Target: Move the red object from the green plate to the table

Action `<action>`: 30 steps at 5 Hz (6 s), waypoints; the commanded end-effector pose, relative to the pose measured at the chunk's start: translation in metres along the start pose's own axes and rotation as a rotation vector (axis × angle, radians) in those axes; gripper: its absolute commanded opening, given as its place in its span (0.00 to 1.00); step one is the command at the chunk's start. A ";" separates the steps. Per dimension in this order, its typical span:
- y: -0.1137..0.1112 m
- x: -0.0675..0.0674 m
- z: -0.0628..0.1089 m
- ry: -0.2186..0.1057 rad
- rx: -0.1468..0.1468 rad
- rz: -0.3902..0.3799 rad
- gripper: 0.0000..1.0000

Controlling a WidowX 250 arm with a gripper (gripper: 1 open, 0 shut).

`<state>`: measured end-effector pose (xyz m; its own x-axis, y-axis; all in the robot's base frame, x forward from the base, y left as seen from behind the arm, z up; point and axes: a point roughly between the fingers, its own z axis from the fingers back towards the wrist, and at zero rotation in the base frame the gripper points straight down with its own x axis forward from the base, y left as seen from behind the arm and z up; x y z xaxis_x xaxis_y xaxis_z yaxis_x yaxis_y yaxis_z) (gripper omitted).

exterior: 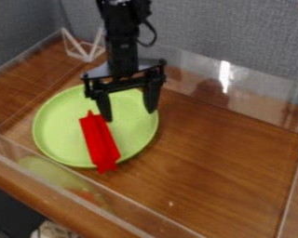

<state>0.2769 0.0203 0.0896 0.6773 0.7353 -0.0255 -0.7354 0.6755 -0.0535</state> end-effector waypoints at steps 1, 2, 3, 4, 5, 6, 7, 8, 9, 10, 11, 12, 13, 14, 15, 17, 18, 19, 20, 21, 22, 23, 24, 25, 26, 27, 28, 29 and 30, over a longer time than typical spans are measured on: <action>-0.007 -0.004 0.019 -0.042 -0.049 0.008 1.00; -0.007 -0.004 0.017 -0.038 -0.047 0.025 1.00; -0.002 0.002 0.024 -0.039 -0.045 0.067 1.00; 0.004 0.009 0.031 -0.040 -0.043 0.104 1.00; 0.001 0.004 0.024 -0.034 -0.039 0.053 1.00; 0.000 -0.002 0.017 -0.029 -0.029 0.002 1.00; -0.001 -0.007 0.011 -0.024 -0.025 -0.039 1.00; 0.012 -0.009 0.013 -0.023 -0.027 0.018 1.00; 0.027 -0.010 0.017 -0.029 -0.036 0.092 1.00; 0.029 -0.006 0.002 -0.038 -0.036 0.099 1.00; 0.031 -0.004 -0.014 -0.045 -0.026 0.080 1.00; 0.041 -0.001 -0.018 -0.059 -0.025 0.135 1.00; 0.041 0.000 -0.023 -0.059 -0.020 0.187 0.00; 0.037 -0.004 -0.014 -0.046 -0.046 0.163 0.00; 0.029 -0.006 0.001 -0.033 -0.084 0.121 0.00; -0.002 -0.037 0.037 0.028 -0.151 0.037 0.00; 0.003 -0.034 0.024 0.022 -0.146 0.042 0.00; 0.013 -0.022 0.012 0.019 -0.139 0.074 1.00; 0.019 -0.018 -0.003 0.014 -0.132 0.081 0.00; -0.008 -0.028 0.008 0.047 -0.165 0.023 0.00; -0.024 -0.032 0.004 0.041 -0.182 0.022 0.00; -0.017 -0.032 0.001 0.033 -0.198 0.082 0.00; -0.008 -0.034 0.008 0.020 -0.217 0.138 0.00; -0.002 -0.032 0.010 0.016 -0.236 0.189 0.00; 0.009 -0.025 0.012 0.012 -0.248 0.191 0.00; 0.018 -0.018 0.010 -0.005 -0.255 0.189 0.00; 0.011 -0.020 0.017 -0.002 -0.265 0.124 0.00; 0.005 -0.023 0.026 0.004 -0.274 0.062 0.00; -0.002 -0.028 0.035 -0.001 -0.276 0.034 0.00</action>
<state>0.2527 0.0003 0.1107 0.6440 0.7611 -0.0777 -0.7456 0.6015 -0.2869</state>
